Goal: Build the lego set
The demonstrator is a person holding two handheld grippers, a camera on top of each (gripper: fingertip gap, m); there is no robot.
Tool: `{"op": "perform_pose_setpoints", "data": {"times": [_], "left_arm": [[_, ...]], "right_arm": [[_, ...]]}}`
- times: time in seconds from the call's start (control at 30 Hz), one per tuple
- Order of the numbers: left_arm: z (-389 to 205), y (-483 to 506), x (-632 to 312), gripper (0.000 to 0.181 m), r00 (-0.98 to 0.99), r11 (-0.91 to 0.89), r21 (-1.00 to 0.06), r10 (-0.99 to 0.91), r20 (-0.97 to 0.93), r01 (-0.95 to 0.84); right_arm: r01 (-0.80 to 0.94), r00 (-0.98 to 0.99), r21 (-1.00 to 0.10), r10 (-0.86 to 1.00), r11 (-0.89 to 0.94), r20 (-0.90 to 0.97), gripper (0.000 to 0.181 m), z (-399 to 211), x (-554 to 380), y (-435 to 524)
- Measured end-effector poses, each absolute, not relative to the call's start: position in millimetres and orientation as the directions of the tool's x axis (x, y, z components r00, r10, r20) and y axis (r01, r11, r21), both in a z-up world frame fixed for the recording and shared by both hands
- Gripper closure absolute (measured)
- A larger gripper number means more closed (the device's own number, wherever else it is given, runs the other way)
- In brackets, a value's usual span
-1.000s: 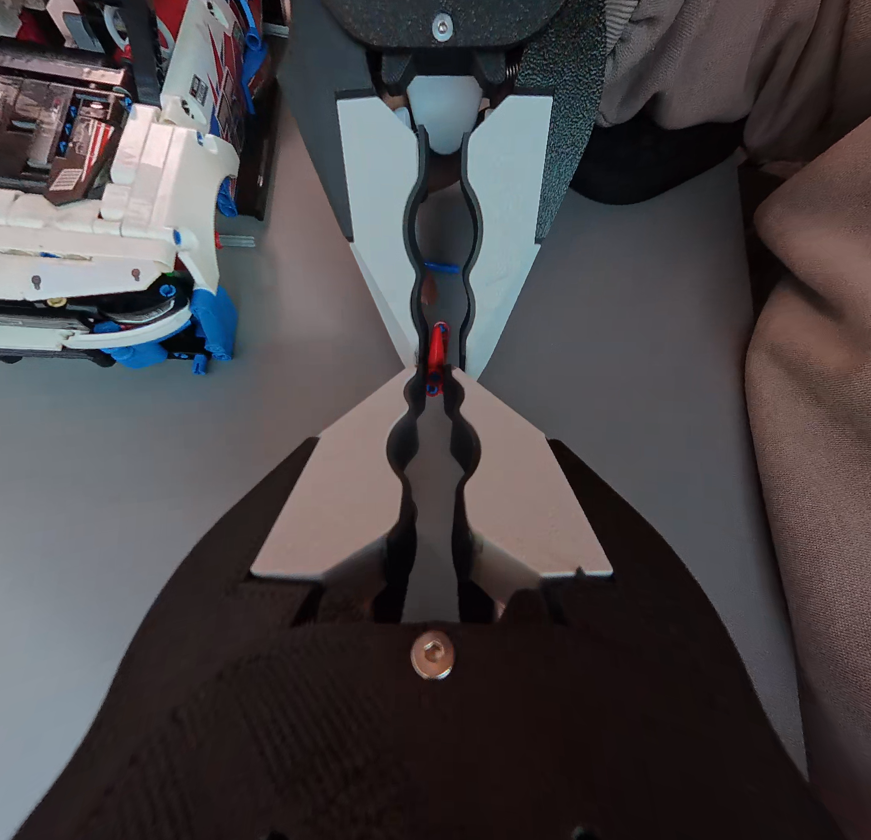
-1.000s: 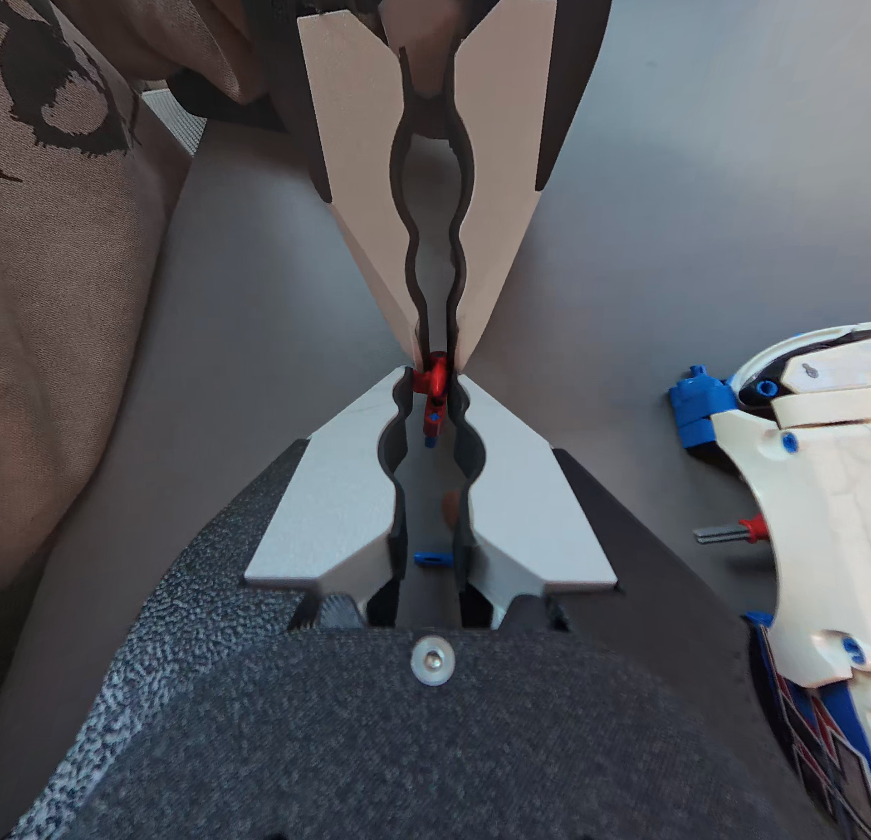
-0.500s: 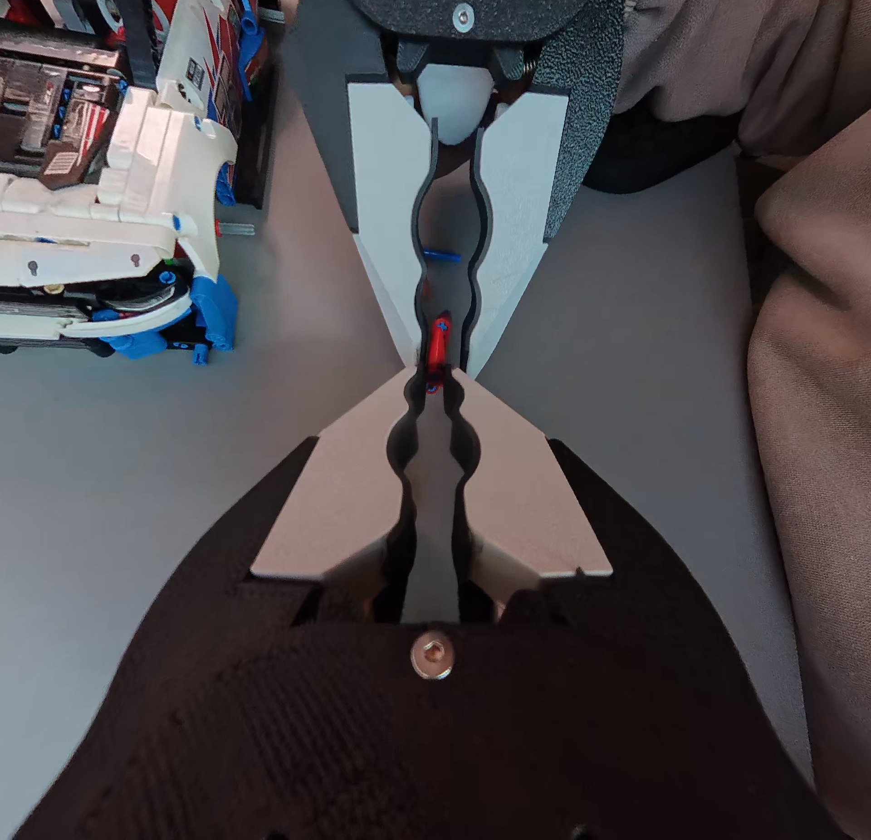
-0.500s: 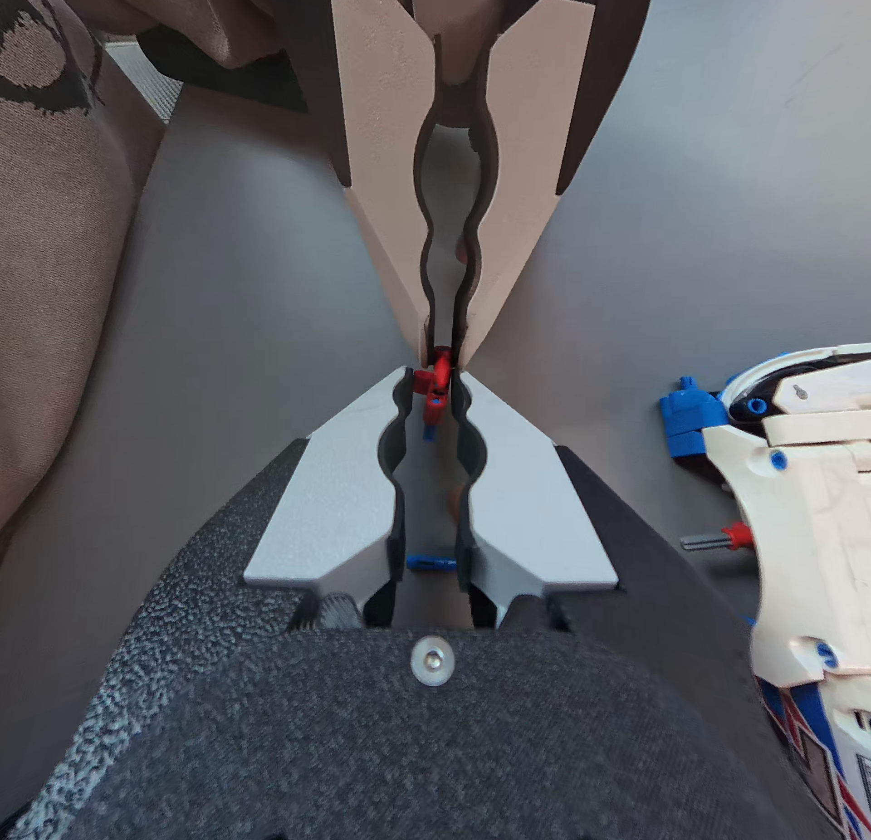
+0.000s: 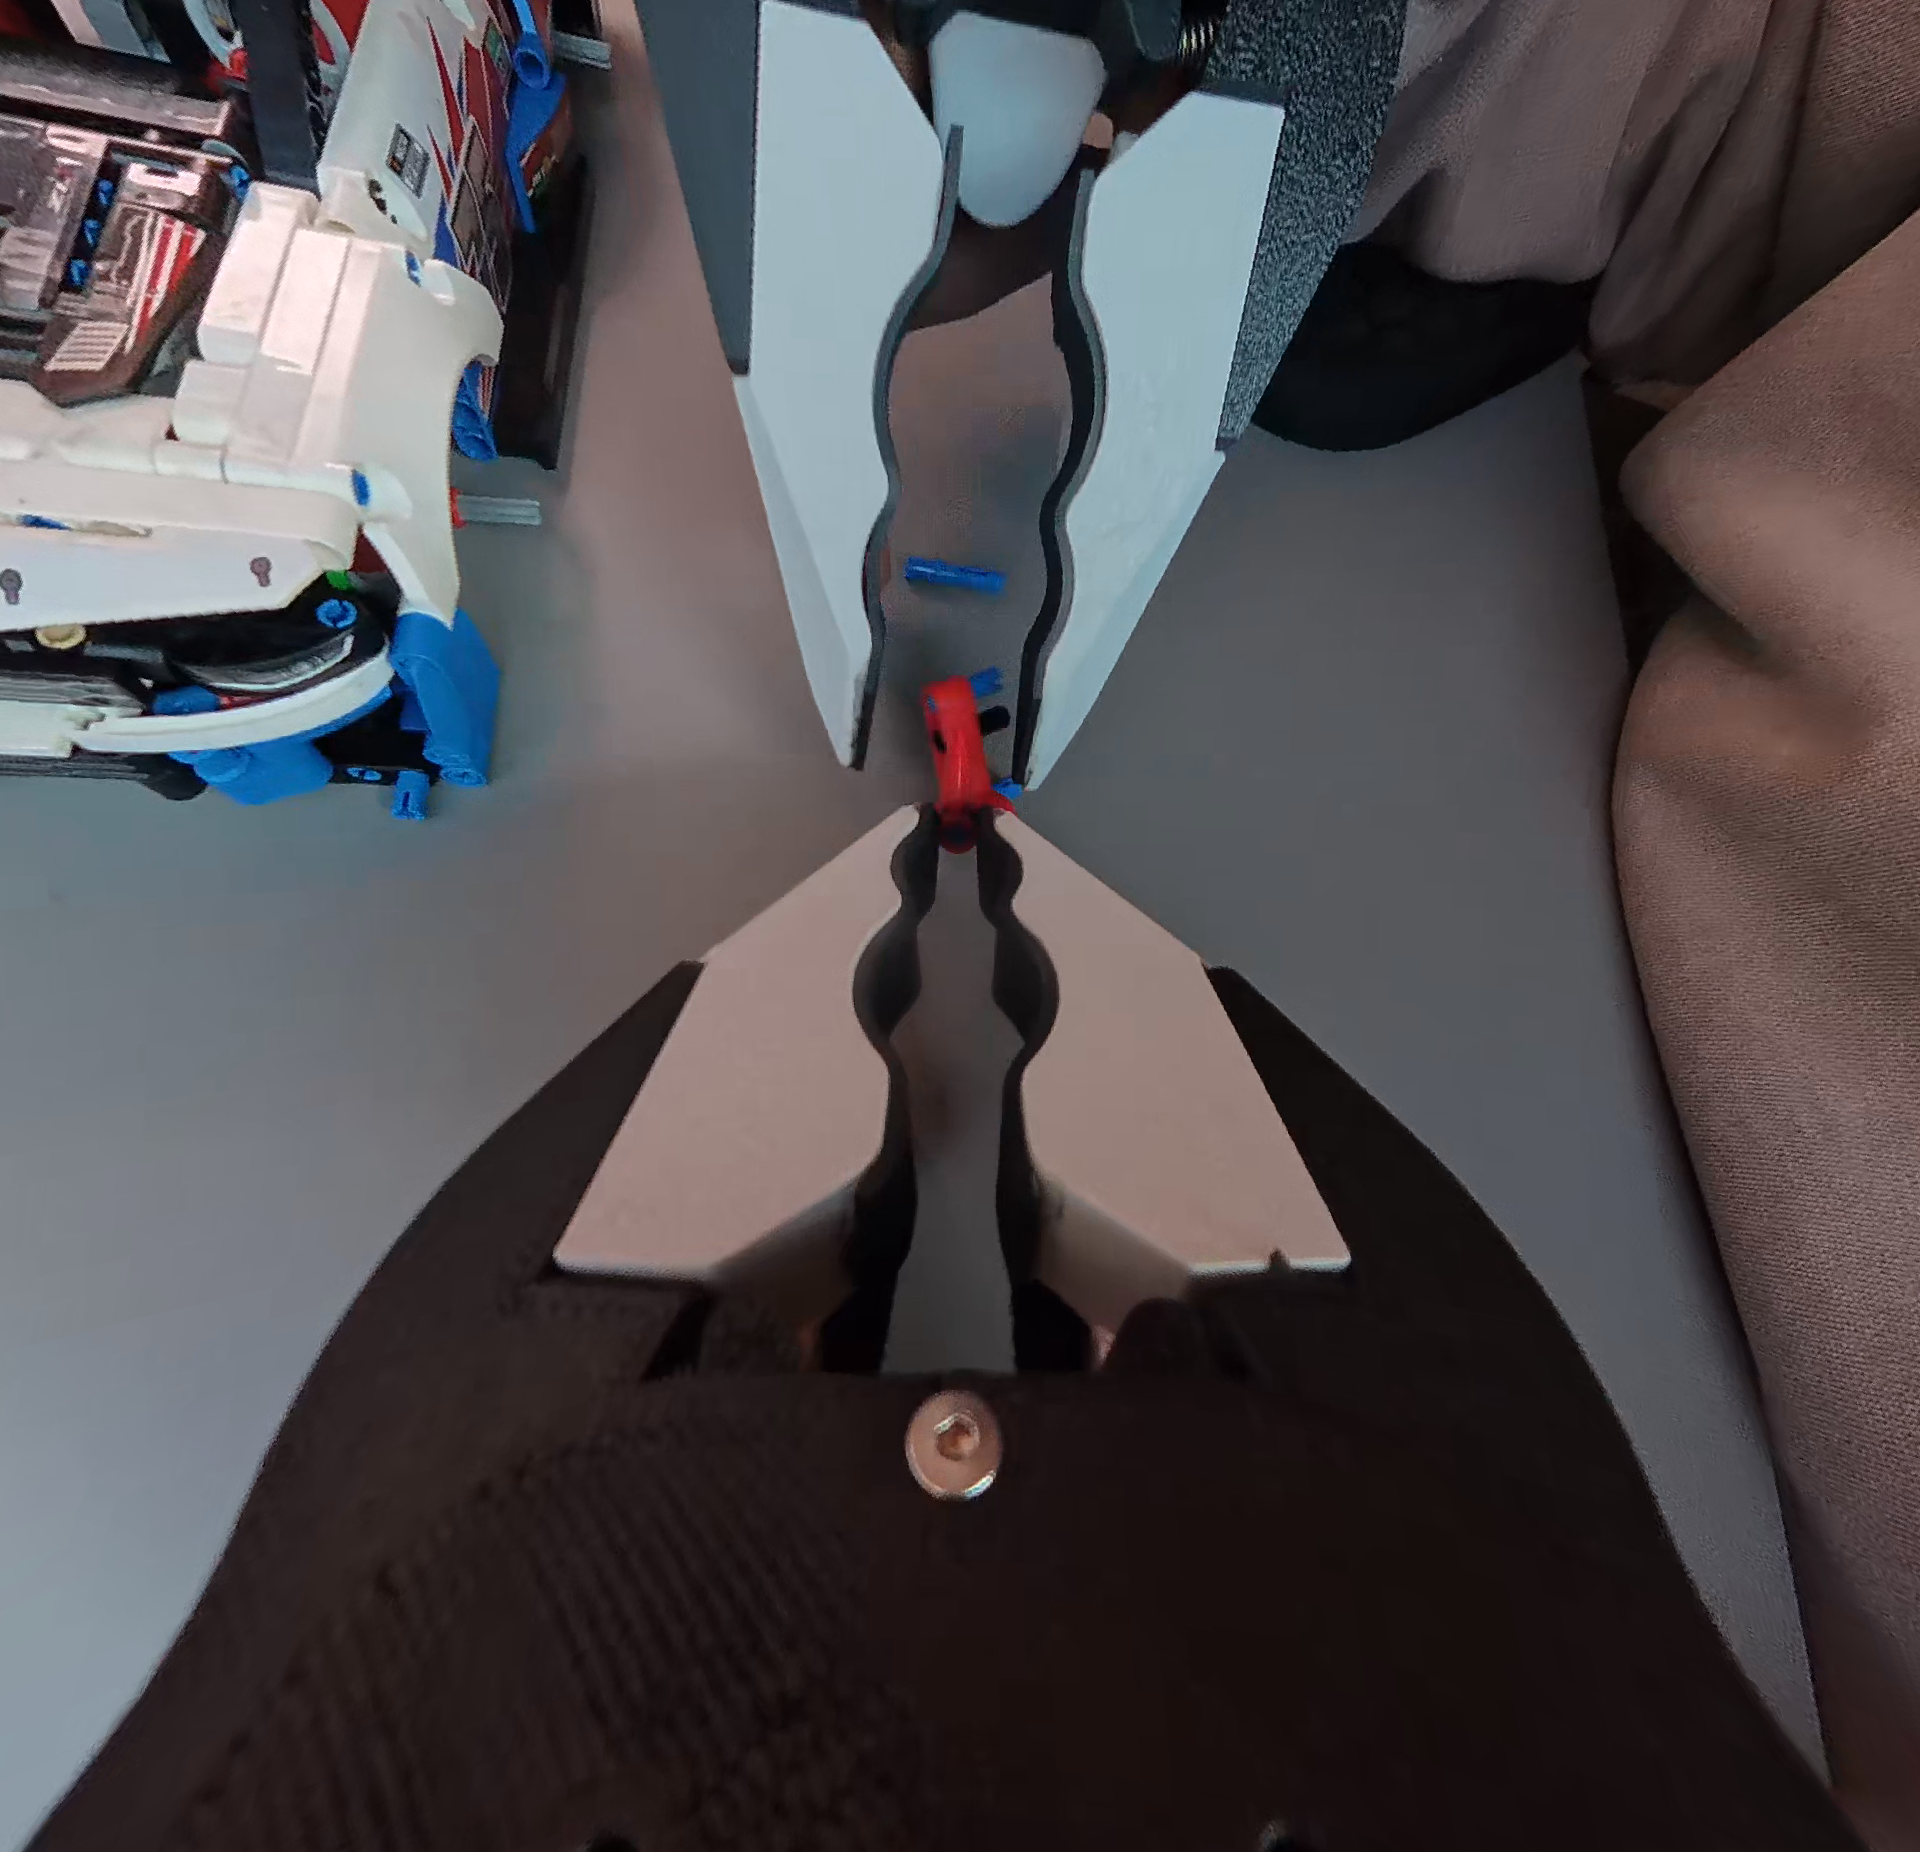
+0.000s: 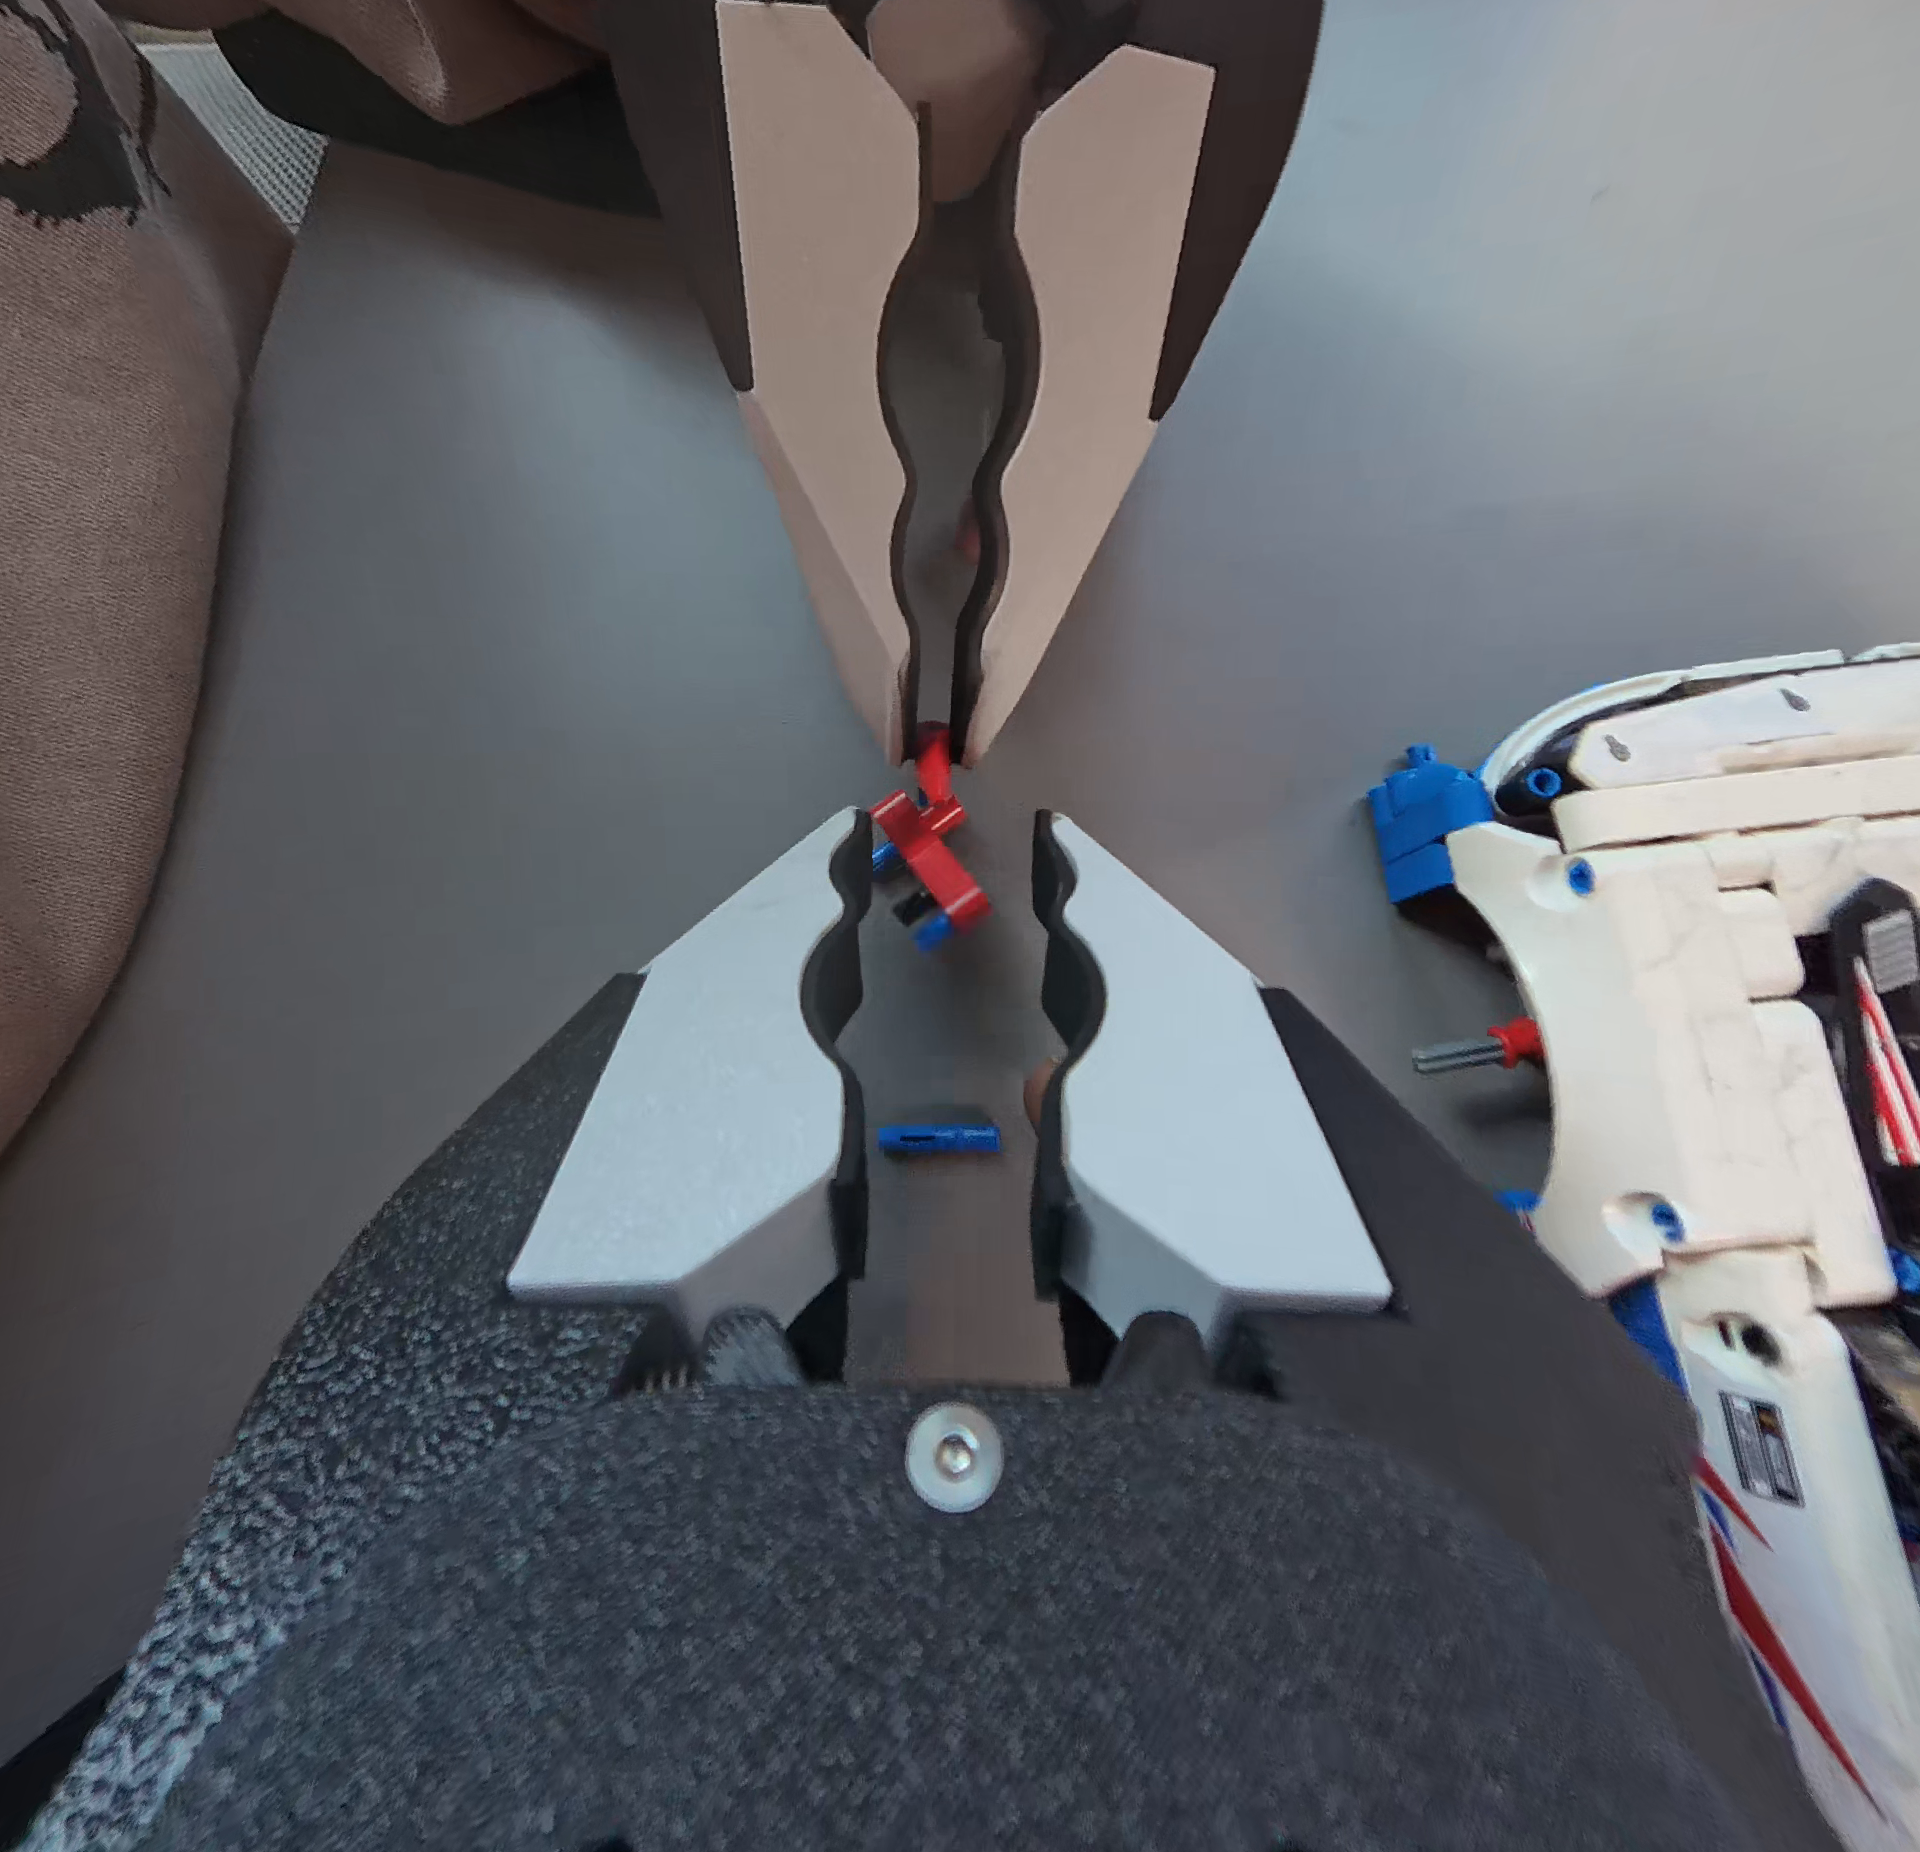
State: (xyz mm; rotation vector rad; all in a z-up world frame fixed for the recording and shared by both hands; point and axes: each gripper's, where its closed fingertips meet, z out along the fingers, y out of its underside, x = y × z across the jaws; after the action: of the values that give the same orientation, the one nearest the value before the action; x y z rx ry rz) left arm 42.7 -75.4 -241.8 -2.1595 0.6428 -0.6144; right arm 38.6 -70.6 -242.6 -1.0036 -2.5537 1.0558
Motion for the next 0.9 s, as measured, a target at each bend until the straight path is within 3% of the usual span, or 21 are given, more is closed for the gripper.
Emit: {"op": "perform_pose_setpoints", "data": {"times": [0.17, 0.47, 0.67, 0.9], "left_arm": [[-240, -75, 40, 0.176, 0.76, -0.562, -0.793, -0.615, 0.209, -0.236], [-240, -67, 32, 0.176, 0.794, -0.58, -0.795, -0.562, 0.233, -0.177], [-238, -65, 32, 0.176, 0.795, -0.604, -0.791, -0.528, 0.3, -0.103], [-233, -65, 32, 0.176, 0.769, -0.625, -0.781, -0.503, 0.395, -0.007]], "right_arm": [[0.601, -0.666, -0.653, 0.741, 0.461, -0.09, 0.15, -237, 51, -62], [0.751, -0.378, -0.633, 0.908, 0.187, -0.18, 0.157, -246, 53, -47], [0.717, -0.534, -0.559, 0.844, 0.416, -0.056, 0.165, -259, 51, -54], [0.453, -0.722, -0.584, 0.661, 0.674, 0.203, 0.169, -251, 38, -58]]}}
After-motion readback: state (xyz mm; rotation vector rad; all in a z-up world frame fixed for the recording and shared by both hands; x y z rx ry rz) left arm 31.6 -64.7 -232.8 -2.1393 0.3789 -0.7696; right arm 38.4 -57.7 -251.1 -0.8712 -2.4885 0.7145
